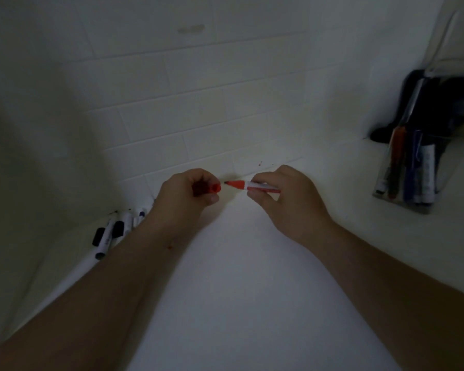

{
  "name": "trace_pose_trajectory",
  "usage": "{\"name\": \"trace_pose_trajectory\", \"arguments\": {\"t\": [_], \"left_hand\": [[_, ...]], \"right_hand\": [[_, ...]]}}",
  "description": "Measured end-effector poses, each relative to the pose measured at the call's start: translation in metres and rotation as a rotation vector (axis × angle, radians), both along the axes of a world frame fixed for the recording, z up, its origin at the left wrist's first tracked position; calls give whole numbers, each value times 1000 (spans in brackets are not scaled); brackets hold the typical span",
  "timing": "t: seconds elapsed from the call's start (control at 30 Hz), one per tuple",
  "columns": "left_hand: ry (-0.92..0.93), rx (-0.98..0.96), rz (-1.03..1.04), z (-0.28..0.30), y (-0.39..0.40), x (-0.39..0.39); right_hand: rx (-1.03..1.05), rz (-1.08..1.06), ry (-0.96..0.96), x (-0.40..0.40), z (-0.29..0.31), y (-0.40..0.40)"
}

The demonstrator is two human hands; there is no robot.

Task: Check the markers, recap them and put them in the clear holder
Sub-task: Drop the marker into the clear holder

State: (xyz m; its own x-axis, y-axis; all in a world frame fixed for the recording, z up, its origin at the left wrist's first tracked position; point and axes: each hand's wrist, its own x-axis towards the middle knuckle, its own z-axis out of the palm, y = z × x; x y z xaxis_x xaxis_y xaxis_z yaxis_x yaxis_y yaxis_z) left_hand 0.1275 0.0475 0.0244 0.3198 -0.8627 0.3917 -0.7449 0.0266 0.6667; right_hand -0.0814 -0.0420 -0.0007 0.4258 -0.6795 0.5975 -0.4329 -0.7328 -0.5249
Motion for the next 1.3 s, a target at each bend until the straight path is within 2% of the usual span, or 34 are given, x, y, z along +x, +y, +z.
{"name": "trace_pose_trajectory", "arguments": {"t": [0.23, 0.5, 0.7, 0.9, 1.1, 1.23, 1.3], "left_hand": [[-89, 5, -29, 2, 2, -8], [-424, 80, -148, -2, 0, -19], [-515, -45, -195, 5, -4, -22], [-427, -81, -136, -3, -7, -30], [-361, -10, -139, -7, -5, -35], [-119, -50, -74, -16, -7, -42], [-115, -91, -110, -22, -7, -52]], "right_hand": [[-37, -10, 151, -2, -1, 5], [-114, -40, 263, -1, 1, 9], [-100, -8, 166, 1, -1, 14], [-8, 19, 117, -2, 1, 7], [-193, -65, 402, -5, 2, 11], [-211, -134, 327, -1, 0, 8], [-216, -178, 236, -2, 5, 3]]}}
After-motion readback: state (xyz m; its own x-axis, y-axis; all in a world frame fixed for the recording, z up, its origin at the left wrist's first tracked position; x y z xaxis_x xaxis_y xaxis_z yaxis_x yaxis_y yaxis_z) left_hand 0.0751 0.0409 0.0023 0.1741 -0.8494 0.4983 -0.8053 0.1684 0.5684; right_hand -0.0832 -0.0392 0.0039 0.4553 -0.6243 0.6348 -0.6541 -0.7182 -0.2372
